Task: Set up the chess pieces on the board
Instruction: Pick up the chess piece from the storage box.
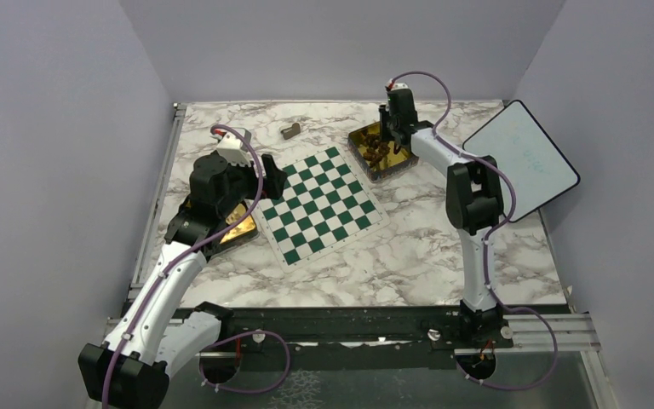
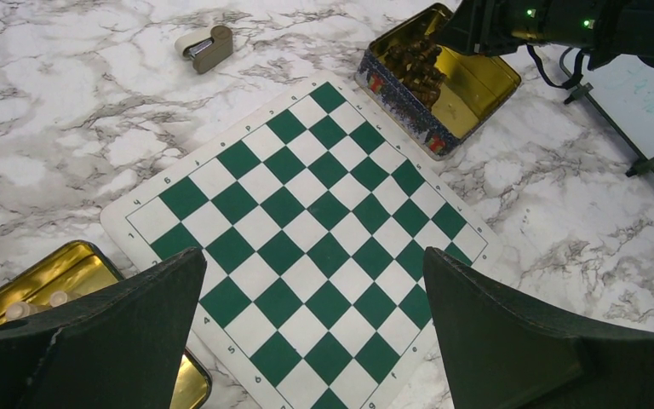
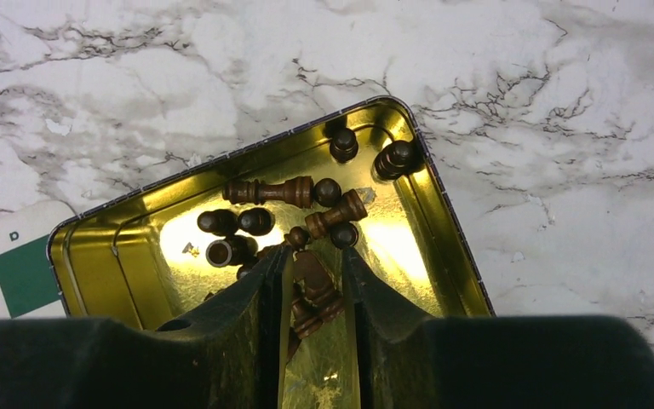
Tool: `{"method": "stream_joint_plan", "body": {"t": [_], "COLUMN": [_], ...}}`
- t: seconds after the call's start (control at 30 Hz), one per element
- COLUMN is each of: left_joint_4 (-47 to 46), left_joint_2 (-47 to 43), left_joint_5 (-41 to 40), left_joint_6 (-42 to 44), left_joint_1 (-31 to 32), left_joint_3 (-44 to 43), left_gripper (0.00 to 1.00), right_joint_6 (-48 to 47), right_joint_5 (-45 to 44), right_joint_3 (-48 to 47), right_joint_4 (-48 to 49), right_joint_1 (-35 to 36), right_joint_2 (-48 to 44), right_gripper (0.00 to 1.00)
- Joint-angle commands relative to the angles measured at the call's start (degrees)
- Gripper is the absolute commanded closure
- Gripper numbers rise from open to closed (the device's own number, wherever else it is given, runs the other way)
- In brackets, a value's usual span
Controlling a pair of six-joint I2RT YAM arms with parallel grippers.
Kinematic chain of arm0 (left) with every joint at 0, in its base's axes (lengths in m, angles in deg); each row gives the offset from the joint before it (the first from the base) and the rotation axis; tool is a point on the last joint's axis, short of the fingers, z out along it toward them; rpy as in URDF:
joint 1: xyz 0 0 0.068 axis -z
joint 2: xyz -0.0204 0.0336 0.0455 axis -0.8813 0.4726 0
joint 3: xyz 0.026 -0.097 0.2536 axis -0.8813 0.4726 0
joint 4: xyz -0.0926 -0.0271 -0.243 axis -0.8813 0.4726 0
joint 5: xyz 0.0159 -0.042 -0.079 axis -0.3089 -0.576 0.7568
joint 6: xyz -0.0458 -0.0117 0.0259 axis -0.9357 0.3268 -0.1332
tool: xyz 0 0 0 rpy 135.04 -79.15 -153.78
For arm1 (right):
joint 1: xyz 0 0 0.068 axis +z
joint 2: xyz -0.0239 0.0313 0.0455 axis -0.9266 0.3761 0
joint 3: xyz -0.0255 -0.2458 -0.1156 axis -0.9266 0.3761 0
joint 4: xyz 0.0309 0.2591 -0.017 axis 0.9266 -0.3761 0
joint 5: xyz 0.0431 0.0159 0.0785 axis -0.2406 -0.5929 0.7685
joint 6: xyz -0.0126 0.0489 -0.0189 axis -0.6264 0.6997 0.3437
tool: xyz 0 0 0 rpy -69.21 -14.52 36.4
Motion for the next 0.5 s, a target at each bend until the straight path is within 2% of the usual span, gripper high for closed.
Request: {"method": "stream_joint_plan", "body": {"t": [0.0, 0.47], "left_joint_4": [-0.4, -0.4], "left_joint_2": [-0.8, 0.5], "left_joint_5": [-0.9, -1.0], "left_joint_6": [0.8, 0.9], "left_joint_1": [0.4, 0.7], "left_joint_3": [-0.5, -0.5], "left_gripper": [0.01, 0.01], "right_joint_6": [0.4, 0.5], "right_joint_5": [-1.1, -1.0], "right_joint_3": [-3.4, -8.4], "right_joint_4": [-0.8, -3.4], "right_joint_1": [-0.8, -1.5], "right_joint_2": [2.7, 7.4], "right_gripper": [0.68, 0.71]}}
